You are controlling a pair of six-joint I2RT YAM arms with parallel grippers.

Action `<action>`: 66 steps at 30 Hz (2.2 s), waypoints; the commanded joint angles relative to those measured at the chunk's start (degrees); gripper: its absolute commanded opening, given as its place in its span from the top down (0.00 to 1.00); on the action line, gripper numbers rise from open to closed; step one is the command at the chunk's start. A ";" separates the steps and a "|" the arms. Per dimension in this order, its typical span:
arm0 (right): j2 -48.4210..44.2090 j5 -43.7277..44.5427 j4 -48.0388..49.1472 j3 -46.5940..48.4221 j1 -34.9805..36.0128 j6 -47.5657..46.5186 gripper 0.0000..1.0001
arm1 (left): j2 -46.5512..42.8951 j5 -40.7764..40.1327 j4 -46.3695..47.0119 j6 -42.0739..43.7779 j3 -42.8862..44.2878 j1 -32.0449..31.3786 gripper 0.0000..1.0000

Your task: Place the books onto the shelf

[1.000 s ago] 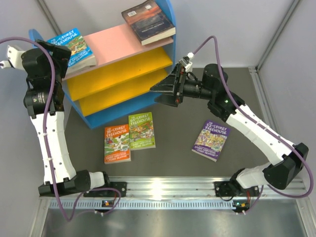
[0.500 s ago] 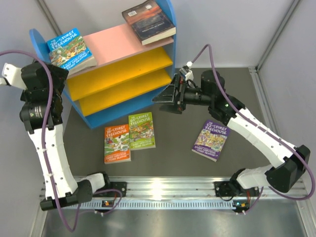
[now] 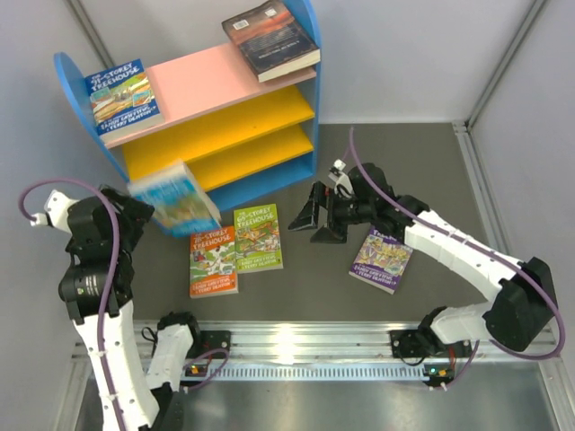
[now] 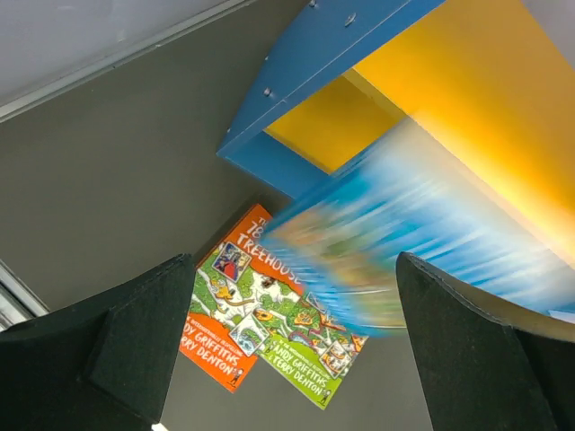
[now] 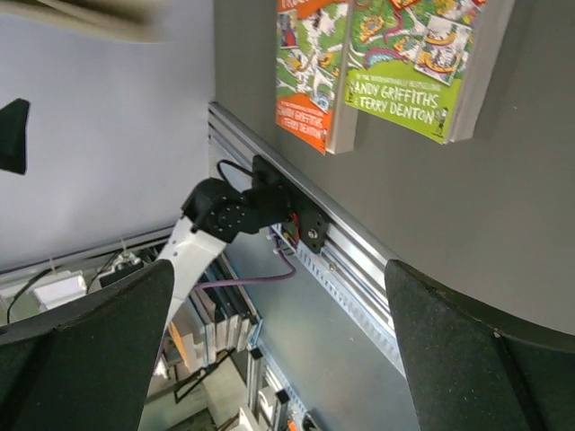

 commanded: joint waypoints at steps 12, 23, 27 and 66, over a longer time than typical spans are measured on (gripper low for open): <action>9.98 -4.67 8.78 6.00 2.90 -2.21 0.00 | -0.33 8.24 1.72 1.25 -3.23 0.25 0.02; 21.76 -9.43 -11.14 10.92 15.11 -14.93 0.00 | -18.54 28.55 1.71 -6.68 -32.00 0.25 0.01; 20.02 -5.57 -21.18 8.49 17.93 -18.64 0.00 | -18.37 32.93 3.38 -4.12 -33.67 0.34 0.01; -3.45 4.72 12.03 -26.25 14.06 36.46 0.05 | -18.90 32.43 4.18 -0.87 -32.36 0.34 0.02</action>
